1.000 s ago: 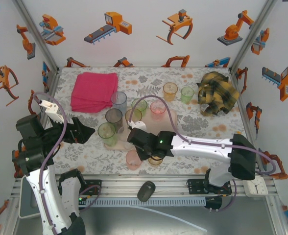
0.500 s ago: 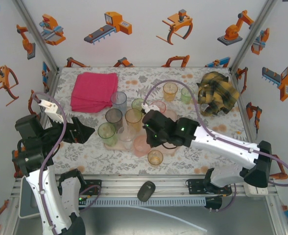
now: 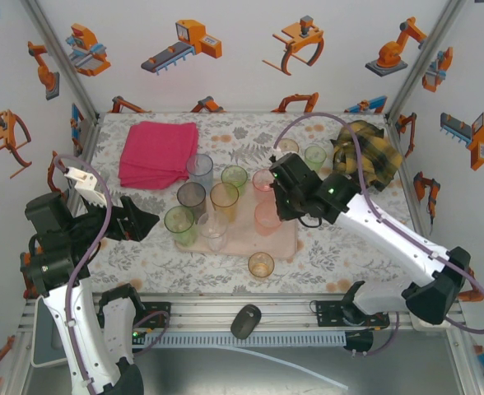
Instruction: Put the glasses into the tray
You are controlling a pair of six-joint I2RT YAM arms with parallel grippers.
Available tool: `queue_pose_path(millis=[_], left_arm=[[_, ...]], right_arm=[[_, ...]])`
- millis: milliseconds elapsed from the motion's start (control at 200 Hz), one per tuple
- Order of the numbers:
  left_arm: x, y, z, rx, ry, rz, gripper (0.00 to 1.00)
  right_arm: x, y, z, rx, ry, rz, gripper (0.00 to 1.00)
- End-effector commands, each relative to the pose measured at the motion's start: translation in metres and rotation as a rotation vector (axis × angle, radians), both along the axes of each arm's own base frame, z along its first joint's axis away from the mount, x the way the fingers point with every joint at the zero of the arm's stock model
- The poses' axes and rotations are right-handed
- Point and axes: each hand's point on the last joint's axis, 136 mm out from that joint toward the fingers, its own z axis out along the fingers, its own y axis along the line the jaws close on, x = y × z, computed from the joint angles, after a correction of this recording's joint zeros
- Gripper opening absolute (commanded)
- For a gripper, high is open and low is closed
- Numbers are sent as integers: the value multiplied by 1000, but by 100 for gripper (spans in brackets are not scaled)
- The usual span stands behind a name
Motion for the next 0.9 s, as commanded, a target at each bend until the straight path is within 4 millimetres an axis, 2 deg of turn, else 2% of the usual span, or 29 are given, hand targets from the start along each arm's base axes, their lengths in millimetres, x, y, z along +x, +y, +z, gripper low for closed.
queue_pose_path(millis=[0, 165, 280, 461, 896], left_arm=[[-1, -3, 10, -18, -21, -12, 97], [-1, -3, 10, -17, -22, -13, 97], [-2, -3, 9, -16, -22, -12, 97], [-1, -2, 6, -14, -17, -11, 97], [1, -1, 4, -14, -10, -5, 97]], right_arm=[[21, -1, -7, -37, -46, -16, 4], [44, 6, -20, -71, -77, -29, 4], [54, 15, -34, -72, -62, -24, 4], [61, 22, -52, -69, -31, -20, 4], [72, 21, -82, -52, -6, -52, 4]])
